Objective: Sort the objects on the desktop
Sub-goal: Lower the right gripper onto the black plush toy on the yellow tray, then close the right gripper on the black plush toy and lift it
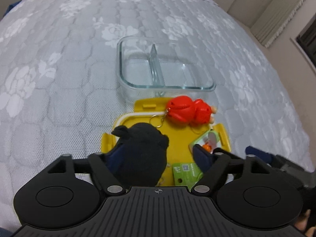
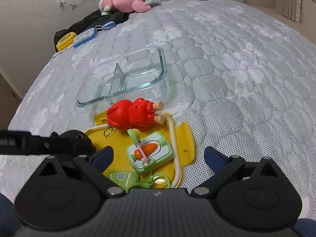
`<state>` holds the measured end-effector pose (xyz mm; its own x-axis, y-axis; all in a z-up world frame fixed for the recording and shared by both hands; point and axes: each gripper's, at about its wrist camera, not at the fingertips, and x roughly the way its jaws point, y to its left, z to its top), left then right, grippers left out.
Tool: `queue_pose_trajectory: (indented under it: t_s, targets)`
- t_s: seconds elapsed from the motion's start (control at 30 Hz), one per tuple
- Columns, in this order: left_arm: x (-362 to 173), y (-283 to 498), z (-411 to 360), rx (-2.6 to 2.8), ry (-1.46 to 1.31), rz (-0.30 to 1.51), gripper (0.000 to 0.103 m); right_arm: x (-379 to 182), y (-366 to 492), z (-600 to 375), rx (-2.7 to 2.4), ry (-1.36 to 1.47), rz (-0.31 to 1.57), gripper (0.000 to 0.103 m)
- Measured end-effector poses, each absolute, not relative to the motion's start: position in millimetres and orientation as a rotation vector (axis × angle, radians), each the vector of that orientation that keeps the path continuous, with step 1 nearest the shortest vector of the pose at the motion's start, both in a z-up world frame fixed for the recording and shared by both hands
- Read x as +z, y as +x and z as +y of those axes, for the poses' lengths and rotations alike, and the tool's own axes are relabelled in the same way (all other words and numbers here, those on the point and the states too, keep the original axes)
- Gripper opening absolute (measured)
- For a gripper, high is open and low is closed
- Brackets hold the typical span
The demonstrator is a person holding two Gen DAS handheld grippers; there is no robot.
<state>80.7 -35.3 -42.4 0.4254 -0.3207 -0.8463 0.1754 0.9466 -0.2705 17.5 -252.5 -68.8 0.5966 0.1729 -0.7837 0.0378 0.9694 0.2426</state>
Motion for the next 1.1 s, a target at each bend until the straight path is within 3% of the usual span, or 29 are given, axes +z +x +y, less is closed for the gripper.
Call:
queue_pose_trajectory:
  t_s: [0.13,0.3,0.5,0.7,1.1]
  targets:
    - [-42,78,-34,-0.315,-0.147,1.057,0.093,-68,16,-251,0.095,0.247,0.93,0.099]
    - [-44,71,-17,-0.307,-0.179,1.026,0.093,-62,14,-245,0.141,0.285,0.934,0.097]
    - [-55,71,12,-0.289,-0.27,0.981,0.094,-55,11,-238,0.197,0.33,0.94,0.074]
    - [-62,77,33,-0.317,-0.412,0.907,0.094,-53,10,-215,0.248,0.352,0.974,0.079]
    - [-61,91,49,-0.259,-0.372,0.9,0.098,-63,46,-147,0.265,0.271,1.029,0.087]
